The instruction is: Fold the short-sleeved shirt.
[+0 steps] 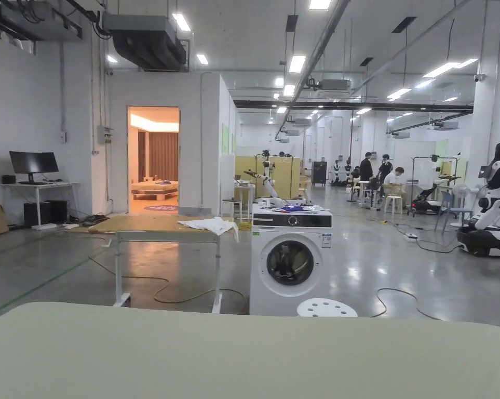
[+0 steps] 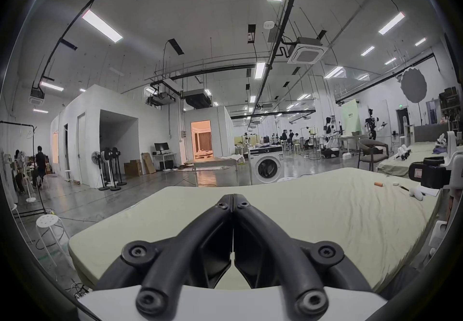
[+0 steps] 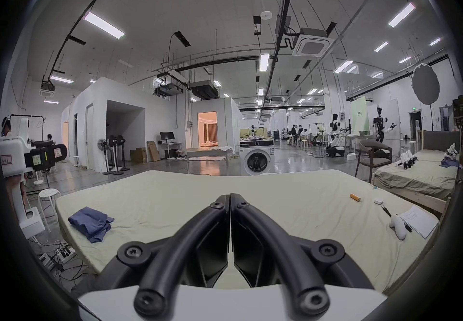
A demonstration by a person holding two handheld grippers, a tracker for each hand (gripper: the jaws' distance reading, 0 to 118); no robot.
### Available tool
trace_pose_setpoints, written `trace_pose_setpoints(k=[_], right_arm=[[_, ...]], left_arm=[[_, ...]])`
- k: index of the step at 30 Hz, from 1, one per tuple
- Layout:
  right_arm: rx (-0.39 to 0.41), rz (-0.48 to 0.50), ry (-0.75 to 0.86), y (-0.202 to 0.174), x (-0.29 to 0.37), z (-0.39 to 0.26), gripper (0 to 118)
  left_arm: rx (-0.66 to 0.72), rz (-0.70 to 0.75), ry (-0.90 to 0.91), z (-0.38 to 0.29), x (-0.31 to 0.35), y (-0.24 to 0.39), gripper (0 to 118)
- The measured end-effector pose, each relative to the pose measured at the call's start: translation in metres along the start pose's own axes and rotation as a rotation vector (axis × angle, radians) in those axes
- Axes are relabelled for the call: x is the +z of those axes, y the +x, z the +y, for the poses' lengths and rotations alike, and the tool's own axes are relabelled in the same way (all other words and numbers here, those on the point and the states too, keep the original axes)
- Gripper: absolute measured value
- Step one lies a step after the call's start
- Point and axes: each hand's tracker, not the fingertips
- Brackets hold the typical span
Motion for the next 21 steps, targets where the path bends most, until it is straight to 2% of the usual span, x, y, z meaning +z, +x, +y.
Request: trace_pose_setpoints(k=[5,6,7,9,11,14,15,18,21], right_arm=[[-0.006,0.006,-0.007,-0.002,-0.001,-0.001,0],[-0.008,0.006,-0.006,-0.003,-0.002,-0.001,2],[-0.011,0.008,-0.004,-0.003,-0.002,-0.001,10],[-0.028,0.021,-0.002,-0.003,-0.002,-0.001,44],[-0.047,0.028,-0.003,-0.002,-0.003,-0.001,69],[-0.062,0.039,-0.006,-0.003,-0.004,0.0,75],[-0.052,0.035,-0.012,-0.004,-0.006,0.001,81],[-0.024,0.02,-0.02,-0.011,-0.008,0.005,109],[-0.03,0.042,0.013,-0.013,-0.007,0.007,118]], left_arm=[[-0.012,-0.008,-0.002,0.001,-0.001,-0.001,0],[-0.007,-0.017,0.0,-0.001,-0.002,-0.002,0],[0.007,-0.031,0.003,-0.001,-0.003,-0.004,6],[0.031,-0.057,-0.007,-0.001,-0.006,-0.009,34],[0.045,-0.056,-0.005,0.0,-0.006,-0.009,69],[0.082,-0.052,0.032,0.006,-0.003,-0.011,88],[0.095,-0.044,0.04,0.008,-0.002,-0.012,93],[0.099,-0.04,0.032,0.009,-0.003,-0.014,111],[0.066,-0.027,0.016,0.005,-0.002,-0.012,116]])
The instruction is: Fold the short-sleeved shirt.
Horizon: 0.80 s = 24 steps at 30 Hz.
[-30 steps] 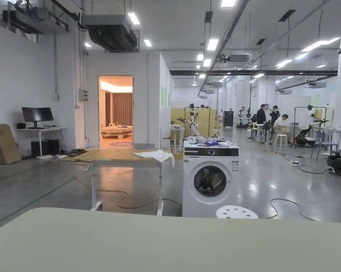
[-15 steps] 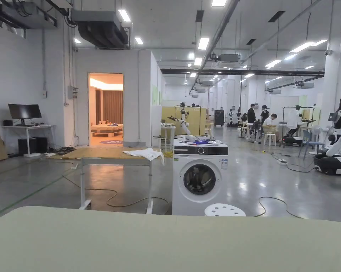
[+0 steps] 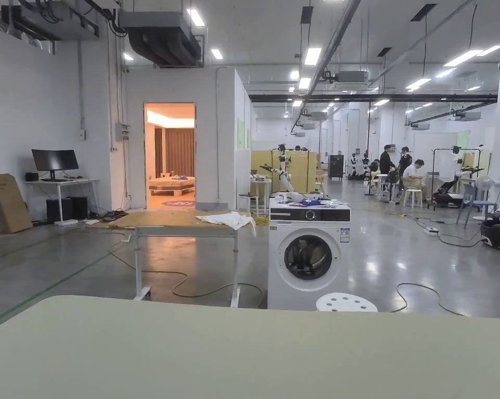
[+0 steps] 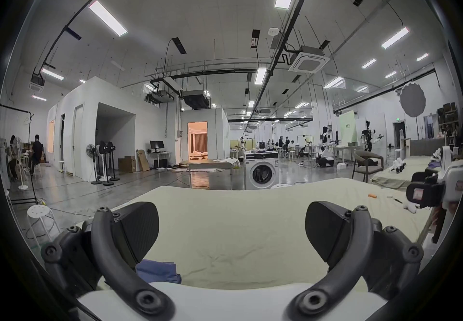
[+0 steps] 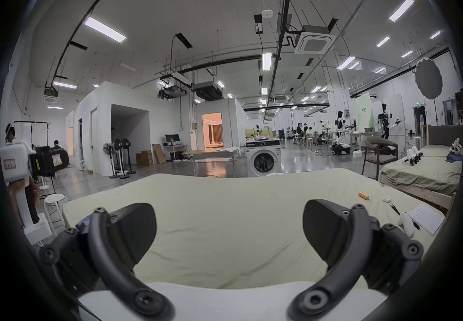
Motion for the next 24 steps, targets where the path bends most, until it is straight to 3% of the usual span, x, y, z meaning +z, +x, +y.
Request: trace_pose_setpoints(k=[7,14,24], right_arm=[[0.027,-0.011,0.002,-0.0034,0.0007,0.0048,118],[-0.024,-0.007,0.004,0.0019,0.0014,0.0052,118],[-0.027,0.008,-0.009,-0.0002,0.0031,0.0032,118]], left_arm=[[-0.009,-0.005,-0.009,-0.0002,0.0016,0.0019,116],[-0.011,-0.005,-0.01,0.0015,0.0014,0.0034,116],[-0.018,-0.018,-0.054,-0.0082,-0.001,0.0032,116]])
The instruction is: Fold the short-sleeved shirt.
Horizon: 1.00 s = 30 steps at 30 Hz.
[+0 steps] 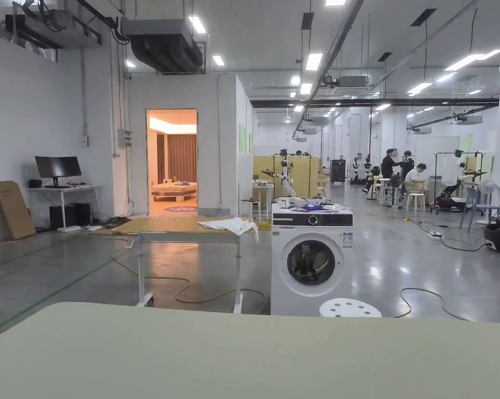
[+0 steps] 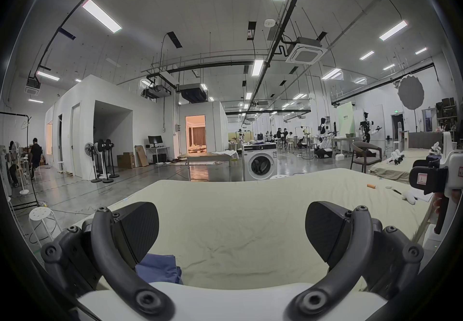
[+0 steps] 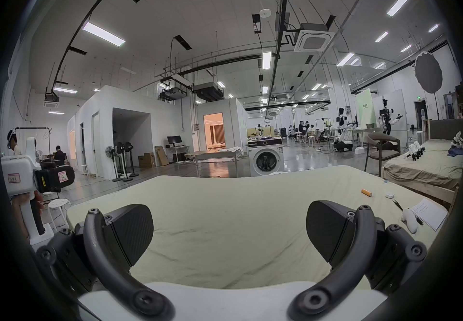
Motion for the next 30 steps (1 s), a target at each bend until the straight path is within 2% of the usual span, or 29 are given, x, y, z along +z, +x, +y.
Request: trace_pose_setpoints(k=[6,9,12,14,19,23,26,30], right_arm=[[-0.03,0.037,-0.013,0.002,-0.001,0.006,118],[-0.155,0.048,-0.059,0.001,-0.005,0.016,118],[-0.247,-0.078,-0.086,-0.012,-0.004,0.035,118],[-0.257,-0.119,-0.124,-0.019,-0.004,0.045,118],[-0.407,-0.095,-0.181,-0.023,0.001,0.056,118],[-0.434,-0.114,-0.187,-0.018,0.001,0.056,118],[-0.411,-0.149,-0.185,-0.015,0.0,0.055,118],[-0.425,-0.175,-0.187,-0.009,-0.001,0.052,118]], left_arm=[[-0.017,0.004,-0.007,0.0,0.001,0.001,116],[-0.017,-0.002,-0.003,0.0,0.0,0.002,116],[0.009,-0.016,-0.02,0.001,-0.003,0.003,116],[0.052,-0.033,-0.025,0.002,-0.003,0.002,116],[0.067,-0.05,-0.01,0.004,-0.002,0.001,116],[0.079,-0.042,0.0,0.008,-0.002,0.002,116],[0.115,-0.054,0.004,0.008,-0.003,0.002,116],[0.119,-0.056,0.0,0.007,-0.003,0.002,116]])
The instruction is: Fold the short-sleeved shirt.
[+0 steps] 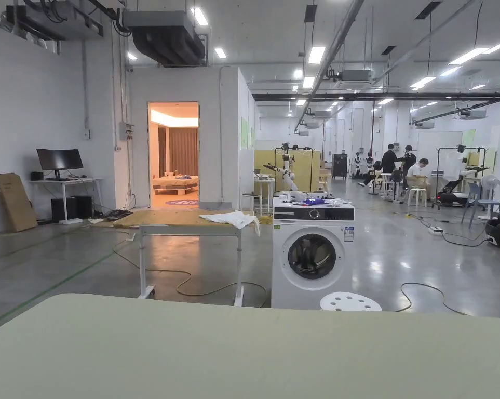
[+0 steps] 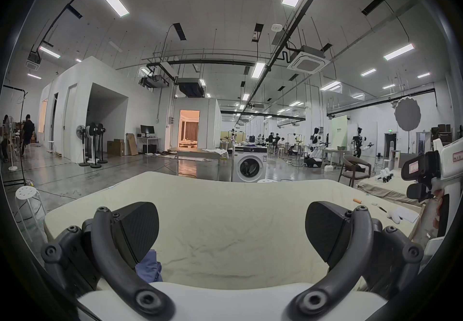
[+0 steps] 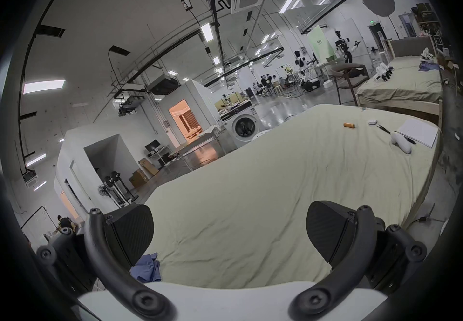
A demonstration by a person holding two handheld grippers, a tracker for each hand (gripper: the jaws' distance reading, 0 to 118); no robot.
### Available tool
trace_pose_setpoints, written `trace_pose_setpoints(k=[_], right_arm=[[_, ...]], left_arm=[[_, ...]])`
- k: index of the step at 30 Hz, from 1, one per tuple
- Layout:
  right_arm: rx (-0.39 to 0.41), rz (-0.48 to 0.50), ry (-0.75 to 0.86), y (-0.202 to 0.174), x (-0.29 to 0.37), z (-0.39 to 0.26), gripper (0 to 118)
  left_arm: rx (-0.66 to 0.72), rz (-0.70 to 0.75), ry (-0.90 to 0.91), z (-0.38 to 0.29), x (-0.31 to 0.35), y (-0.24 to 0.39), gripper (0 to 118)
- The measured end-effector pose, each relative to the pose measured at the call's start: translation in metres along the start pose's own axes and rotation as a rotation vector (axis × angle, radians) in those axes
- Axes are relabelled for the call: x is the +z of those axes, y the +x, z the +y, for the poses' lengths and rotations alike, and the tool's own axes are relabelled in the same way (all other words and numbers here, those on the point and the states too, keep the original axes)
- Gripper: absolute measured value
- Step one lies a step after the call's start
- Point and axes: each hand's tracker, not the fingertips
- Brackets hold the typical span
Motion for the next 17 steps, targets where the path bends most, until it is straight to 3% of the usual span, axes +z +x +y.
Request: trace_pose_setpoints(k=[6,10,12,14,17], right_arm=[[0.108,0.076,0.081,0.005,-0.004,-0.01,118],[0.416,0.202,0.12,-0.002,-0.004,-0.024,118],[0.508,0.177,0.153,-0.009,-0.001,-0.033,118],[0.559,0.131,0.167,-0.016,-0.001,-0.04,118],[0.567,0.145,0.169,-0.015,-0.004,-0.042,118]], left_arm=[[-0.002,0.0,-0.003,0.0,0.001,0.0,116],[-0.049,0.013,0.001,-0.001,0.002,0.004,117],[-0.067,0.015,0.003,-0.002,0.002,0.005,116],[-0.073,0.017,0.002,-0.002,0.001,0.006,116],[-0.07,0.013,0.012,-0.002,0.001,0.006,116]])
